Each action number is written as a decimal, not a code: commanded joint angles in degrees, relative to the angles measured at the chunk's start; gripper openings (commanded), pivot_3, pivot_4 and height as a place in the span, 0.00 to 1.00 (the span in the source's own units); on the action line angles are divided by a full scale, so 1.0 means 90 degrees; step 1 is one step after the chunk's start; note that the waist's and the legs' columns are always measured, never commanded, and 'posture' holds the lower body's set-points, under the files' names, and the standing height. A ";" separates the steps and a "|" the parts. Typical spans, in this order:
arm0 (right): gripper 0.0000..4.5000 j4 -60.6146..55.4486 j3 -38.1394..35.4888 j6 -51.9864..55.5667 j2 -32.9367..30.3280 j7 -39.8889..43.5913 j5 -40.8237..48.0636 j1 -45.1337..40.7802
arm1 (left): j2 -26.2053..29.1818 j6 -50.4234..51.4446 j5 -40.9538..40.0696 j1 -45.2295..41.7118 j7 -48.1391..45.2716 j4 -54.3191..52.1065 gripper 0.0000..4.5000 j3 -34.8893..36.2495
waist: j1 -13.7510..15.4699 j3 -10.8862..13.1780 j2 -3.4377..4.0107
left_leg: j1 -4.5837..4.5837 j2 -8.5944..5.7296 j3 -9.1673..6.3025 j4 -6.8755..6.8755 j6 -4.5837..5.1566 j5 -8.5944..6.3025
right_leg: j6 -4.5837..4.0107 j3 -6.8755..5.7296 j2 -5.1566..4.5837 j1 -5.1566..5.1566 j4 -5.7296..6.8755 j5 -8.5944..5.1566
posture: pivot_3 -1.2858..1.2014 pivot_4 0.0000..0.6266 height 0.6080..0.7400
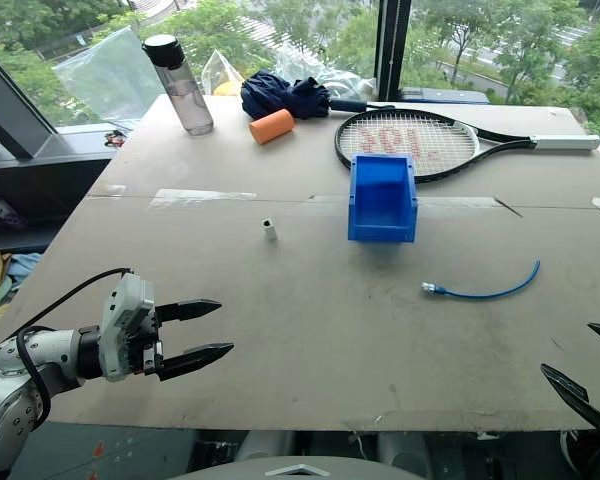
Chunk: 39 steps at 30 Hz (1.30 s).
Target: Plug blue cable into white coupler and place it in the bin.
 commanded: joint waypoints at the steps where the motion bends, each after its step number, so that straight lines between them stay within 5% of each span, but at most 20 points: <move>1: 1.00 -0.0700 0.0161 0.0897 -0.0315 -0.0737 0.0299 -0.0444 | -0.0085 -0.0054 -0.0200 -0.0015 0.0051 -0.0152 1.00 0.0066 | 0.0001 0.0001 0.0002 | 0.0000 0.0000 0.0000 0.0000 0.0000 0.0000 | 0.0000 0.0000 0.0000 0.0000 0.0000 0.0000 | 0.52 0.24 1.00; 6: 1.00 -0.1119 0.1128 0.2750 -0.1548 -0.1406 0.0967 -0.2172 | -0.0203 -0.0154 -0.0215 -0.0117 0.0065 -0.0503 1.00 -0.0282 | -0.0117 0.0006 -0.0002 | 0.0003 -0.0001 0.0018 0.0004 0.0001 0.0000 | -0.0003 0.0038 -0.0004 0.0006 0.0008 0.0005 | 0.52 0.24 1.00; 10: 1.00 -0.0408 0.2934 0.2798 -0.2337 -0.0834 0.0611 -0.3761 | -0.0087 -0.0562 -0.0010 -0.0095 -0.0240 -0.0667 1.00 -0.0585 | -0.0021 0.0002 -0.0028 | -0.0003 -0.0014 0.0013 0.0002 0.0004 -0.0001 | -0.0029 0.0003 0.0014 -0.0002 -0.0004 0.0016 | 0.52 0.24 1.00; 20: 1.00 0.2097 0.5999 0.2552 -0.2350 0.0149 -0.1005 -0.6076 | 0.0336 0.0099 -0.0725 -0.0467 0.0341 -0.2244 1.00 -0.0672 | 0.0050 0.0012 -0.0025 | -0.0006 -0.0010 0.0019 0.0016 0.0014 -0.0007 | -0.0030 -0.0003 0.0016 0.0003 -0.0009 0.0019 | 0.52 0.24 1.00; 24: 0.78 0.2963 0.6478 0.2295 -0.1855 0.0266 -0.1286 -0.6585 | 0.0701 0.0826 -0.2124 -0.0806 0.1403 -0.3299 1.00 -0.0250 | 0.0039 0.0015 -0.0037 | -0.0006 -0.0012 0.0014 0.0015 0.0014 -0.0007 | -0.0029 -0.0007 0.0020 0.0003 -0.0005 0.0018 | 0.52 0.24 1.00; 32: 0.01 0.2747 0.6424 0.2371 -0.1539 0.0308 -0.1345 -0.6691 | 0.1086 0.0998 -0.3183 -0.0414 0.2055 -0.3570 1.00 0.0476 | -0.0113 0.0007 -0.0045 | 0.0013 0.0001 0.0006 0.0015 0.0014 -0.0007 | -0.0029 -0.0006 0.0042 0.0013 0.0010 0.0019 | 0.52 0.24 1.00; 39: 0.01 0.1206 0.6614 0.3251 -0.1167 0.0213 -0.1054 -0.6882 | 0.1266 0.0901 -0.2965 -0.0450 0.1695 -0.2956 1.00 0.0632 | -0.0093 0.0029 -0.0011 | 0.0015 0.0002 0.0007 0.0015 0.0013 -0.0006 | -0.0030 -0.0005 0.0047 0.0010 0.0012 0.0019 | 0.52 0.24 1.00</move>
